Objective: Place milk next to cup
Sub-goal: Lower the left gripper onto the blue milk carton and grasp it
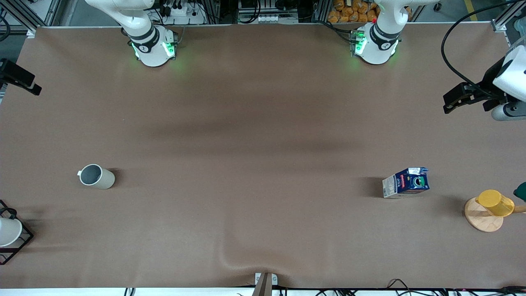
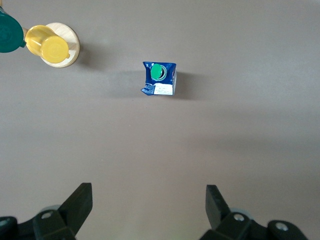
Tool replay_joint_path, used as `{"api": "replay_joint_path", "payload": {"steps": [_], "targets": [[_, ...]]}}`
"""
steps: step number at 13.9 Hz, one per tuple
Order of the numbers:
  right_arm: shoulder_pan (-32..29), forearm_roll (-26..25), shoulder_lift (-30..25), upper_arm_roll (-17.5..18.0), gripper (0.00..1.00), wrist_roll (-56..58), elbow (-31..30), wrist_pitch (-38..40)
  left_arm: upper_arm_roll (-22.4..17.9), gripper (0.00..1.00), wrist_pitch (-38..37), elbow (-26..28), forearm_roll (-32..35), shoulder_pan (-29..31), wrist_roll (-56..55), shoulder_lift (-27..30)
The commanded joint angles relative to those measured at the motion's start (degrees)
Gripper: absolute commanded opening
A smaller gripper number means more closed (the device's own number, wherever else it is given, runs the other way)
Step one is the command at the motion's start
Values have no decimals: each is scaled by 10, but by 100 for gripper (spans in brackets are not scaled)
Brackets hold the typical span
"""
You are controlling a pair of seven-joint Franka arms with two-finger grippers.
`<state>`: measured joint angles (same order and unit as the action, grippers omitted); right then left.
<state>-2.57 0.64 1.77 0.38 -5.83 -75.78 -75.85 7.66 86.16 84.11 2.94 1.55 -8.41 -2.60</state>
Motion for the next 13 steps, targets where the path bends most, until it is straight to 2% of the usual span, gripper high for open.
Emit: {"api": "replay_joint_path", "payload": {"steps": [1, 4, 9, 11, 13], "targets": [[24, 4, -15, -13, 100, -5, -9, 1, 2, 100, 1, -9, -4, 6, 11, -3], [19, 5, -19, -14, 100, -3, -13, -3, 2, 100, 15, -9, -2, 9, 11, -25], [18, 5, -22, -14, 100, -4, -14, 8, 3, 100, 108, -6, 0, 23, 11, -122], [20, 4, -19, -14, 100, -4, -15, -1, 3, 100, 141, -7, 1, 22, 11, -159], [26, 3, -17, -11, 100, -4, -48, -44, 2, 100, 148, -9, 2, 20, 11, -190]]}}
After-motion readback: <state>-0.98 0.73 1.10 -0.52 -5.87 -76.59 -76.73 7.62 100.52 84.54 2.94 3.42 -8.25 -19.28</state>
